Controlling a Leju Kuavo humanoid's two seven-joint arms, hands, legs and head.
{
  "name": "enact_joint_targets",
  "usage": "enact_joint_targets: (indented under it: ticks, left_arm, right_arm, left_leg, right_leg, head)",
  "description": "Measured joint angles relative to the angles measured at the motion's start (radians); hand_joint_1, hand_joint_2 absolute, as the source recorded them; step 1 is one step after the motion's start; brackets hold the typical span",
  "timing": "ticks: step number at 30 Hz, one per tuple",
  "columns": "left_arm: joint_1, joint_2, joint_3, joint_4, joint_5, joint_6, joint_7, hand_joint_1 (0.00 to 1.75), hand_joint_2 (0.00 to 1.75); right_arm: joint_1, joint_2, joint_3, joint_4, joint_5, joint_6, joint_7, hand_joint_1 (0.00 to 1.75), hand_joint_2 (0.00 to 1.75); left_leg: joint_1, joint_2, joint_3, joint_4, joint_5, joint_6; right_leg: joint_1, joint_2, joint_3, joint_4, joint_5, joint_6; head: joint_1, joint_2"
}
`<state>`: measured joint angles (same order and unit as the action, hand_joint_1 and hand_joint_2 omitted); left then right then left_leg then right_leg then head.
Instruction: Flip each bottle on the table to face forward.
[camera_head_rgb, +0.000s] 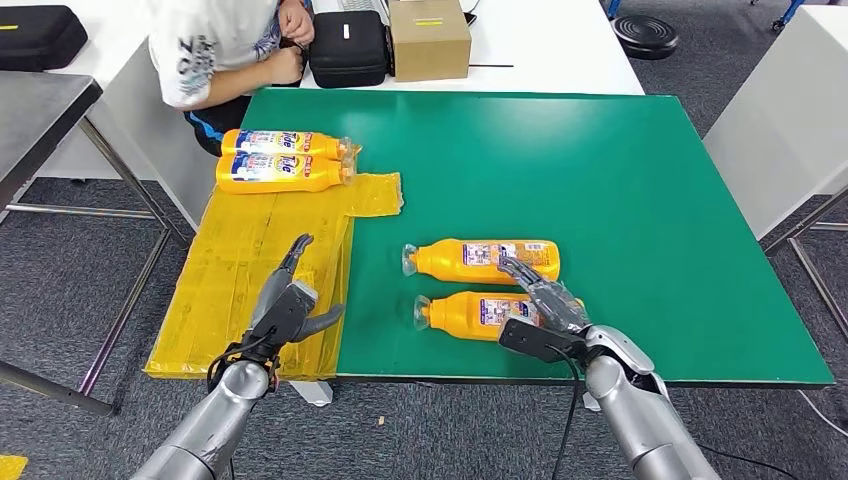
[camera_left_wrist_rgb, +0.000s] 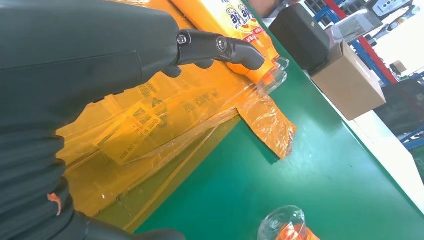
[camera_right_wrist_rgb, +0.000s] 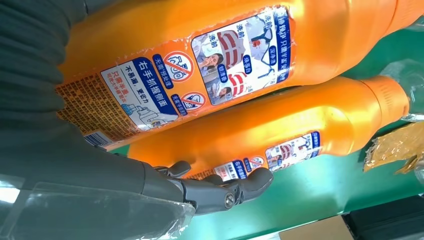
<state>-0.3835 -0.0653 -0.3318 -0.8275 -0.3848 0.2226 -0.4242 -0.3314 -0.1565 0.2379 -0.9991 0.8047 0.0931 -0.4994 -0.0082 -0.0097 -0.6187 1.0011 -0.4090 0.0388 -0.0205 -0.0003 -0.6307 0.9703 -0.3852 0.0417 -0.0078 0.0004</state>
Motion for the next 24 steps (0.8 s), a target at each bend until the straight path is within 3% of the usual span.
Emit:
enact_joint_targets:
  ticks: [16, 24]
  left_arm:
    - [0.013, 0.007, 0.001, -0.011, 0.049, -0.051, 0.009, 0.00, 1.75]
    - [0.029, 0.013, 0.008, -0.014, 0.091, -0.050, 0.004, 0.00, 1.75]
  right_arm:
    - [0.013, -0.039, 0.014, -0.028, 0.038, 0.006, 0.053, 0.00, 1.75]
    - [0.045, -0.069, 0.021, -0.109, 0.045, -0.035, 0.070, 0.00, 1.75]
  left_leg:
    - [0.000, 0.000, 0.000, 0.000, 0.000, 0.000]
    - [0.000, 0.000, 0.000, 0.000, 0.000, 0.000]
  right_leg:
    - [0.000, 0.000, 0.000, 0.000, 0.000, 0.000]
    - [0.000, 0.000, 0.000, 0.000, 0.000, 0.000]
  head:
    - [0.000, 0.000]
    - [0.000, 0.000]
